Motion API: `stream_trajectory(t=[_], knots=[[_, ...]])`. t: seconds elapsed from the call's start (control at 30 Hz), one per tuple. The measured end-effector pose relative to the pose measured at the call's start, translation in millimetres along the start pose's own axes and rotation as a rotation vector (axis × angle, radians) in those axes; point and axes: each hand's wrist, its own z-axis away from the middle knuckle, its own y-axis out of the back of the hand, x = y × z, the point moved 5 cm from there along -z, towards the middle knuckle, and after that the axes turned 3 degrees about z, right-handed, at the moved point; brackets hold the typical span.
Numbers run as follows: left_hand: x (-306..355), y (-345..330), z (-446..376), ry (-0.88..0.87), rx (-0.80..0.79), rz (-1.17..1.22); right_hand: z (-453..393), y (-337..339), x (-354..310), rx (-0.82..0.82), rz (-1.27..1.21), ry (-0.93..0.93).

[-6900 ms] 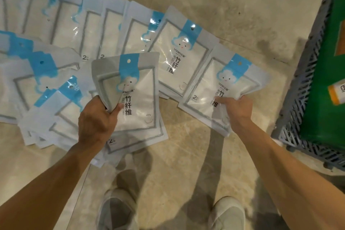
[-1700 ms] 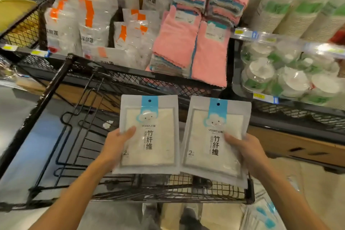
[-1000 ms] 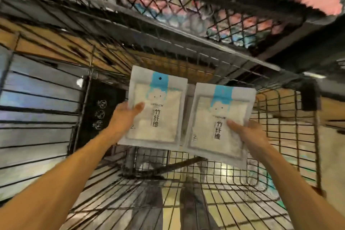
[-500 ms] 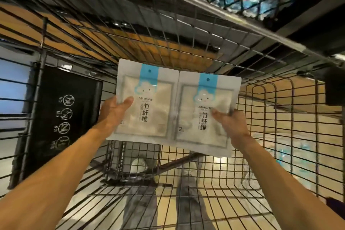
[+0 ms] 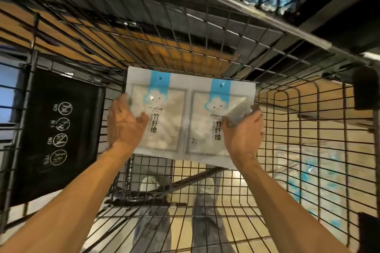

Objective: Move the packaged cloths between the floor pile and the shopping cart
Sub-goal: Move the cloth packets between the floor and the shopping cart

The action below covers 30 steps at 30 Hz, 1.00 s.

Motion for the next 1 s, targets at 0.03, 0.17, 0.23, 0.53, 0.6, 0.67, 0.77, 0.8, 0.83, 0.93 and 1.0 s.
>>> stream_trajectory(t=[0.03,0.17,0.23,0.53,0.6,0.67,0.77,0.8,0.83,0.93,1.0], knots=[[3.4,0.9,-0.2,-0.019,-0.010,-0.046,-1.4,3.1,-2.9,0.002,0.077,0.026],[8.3,-2.1,-0.8,-0.062,-0.142,-0.236,-9.0,14.2,-17.7,-0.054,0.318,0.228],[15.7,2.5,4.6,-0.093,-0.183,-0.341,-10.4,21.3,-22.4,-0.130,0.430,0.318],[78.3,69.0,19.8,-0.239,-0.113,-0.539,-0.2,103.6,-34.8,-0.228,0.579,0.495],[98.6,89.4,24.9,-0.243,-0.098,-0.549,3.3,129.8,-37.9,-0.229,0.576,0.502],[119.7,113.1,33.9,-0.253,-0.065,-0.528,8.1,158.5,-42.8,-0.214,0.568,0.512],[152.4,149.9,50.0,-0.235,-0.054,-0.494,17.5,204.9,-50.2,-0.160,0.507,0.494],[164.4,162.2,57.7,-0.232,-0.054,-0.501,22.1,221.0,-51.6,-0.141,0.486,0.482],[177.3,175.4,66.4,-0.241,-0.042,-0.510,27.1,236.9,-52.9,-0.125,0.468,0.475],[215.3,214.4,90.1,-0.312,0.029,-0.492,39.1,281.9,-58.5,-0.102,0.405,0.467],[240.6,239.6,101.0,-0.331,0.048,-0.469,44.1,311.9,-64.8,-0.084,0.360,0.474]])
